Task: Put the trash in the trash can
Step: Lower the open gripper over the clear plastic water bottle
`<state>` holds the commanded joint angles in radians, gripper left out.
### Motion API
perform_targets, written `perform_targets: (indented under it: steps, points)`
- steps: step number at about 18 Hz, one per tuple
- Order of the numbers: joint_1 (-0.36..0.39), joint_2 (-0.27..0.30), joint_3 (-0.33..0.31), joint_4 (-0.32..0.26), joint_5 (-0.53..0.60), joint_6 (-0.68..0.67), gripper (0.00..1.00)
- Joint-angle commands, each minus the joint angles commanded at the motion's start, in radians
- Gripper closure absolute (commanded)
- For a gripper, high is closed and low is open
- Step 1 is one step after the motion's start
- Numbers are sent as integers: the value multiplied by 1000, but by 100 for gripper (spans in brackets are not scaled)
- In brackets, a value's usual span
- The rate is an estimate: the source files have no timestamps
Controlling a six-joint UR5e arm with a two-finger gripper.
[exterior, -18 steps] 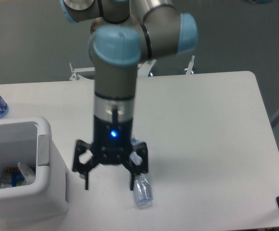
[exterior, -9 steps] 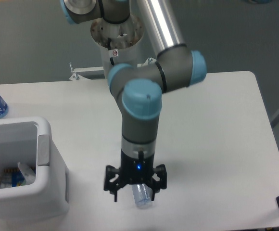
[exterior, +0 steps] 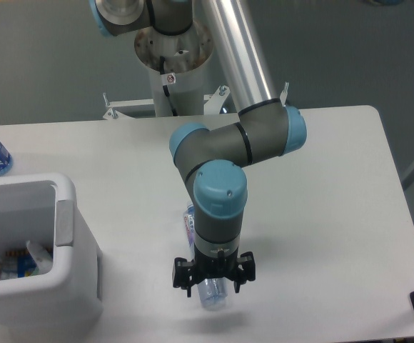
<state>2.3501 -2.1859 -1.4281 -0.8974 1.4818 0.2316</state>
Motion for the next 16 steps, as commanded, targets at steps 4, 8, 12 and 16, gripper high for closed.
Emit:
perform_targets:
  steps: [4,8,12,16]
  points:
    - [-5,-11,-34,5,31,-2,0]
    - [-6,-23,-37,14,37,-2,0]
    - [-9,-40,-31,15,37,-3,0]
    - [-9,-57,-17,17,37,-6,0]
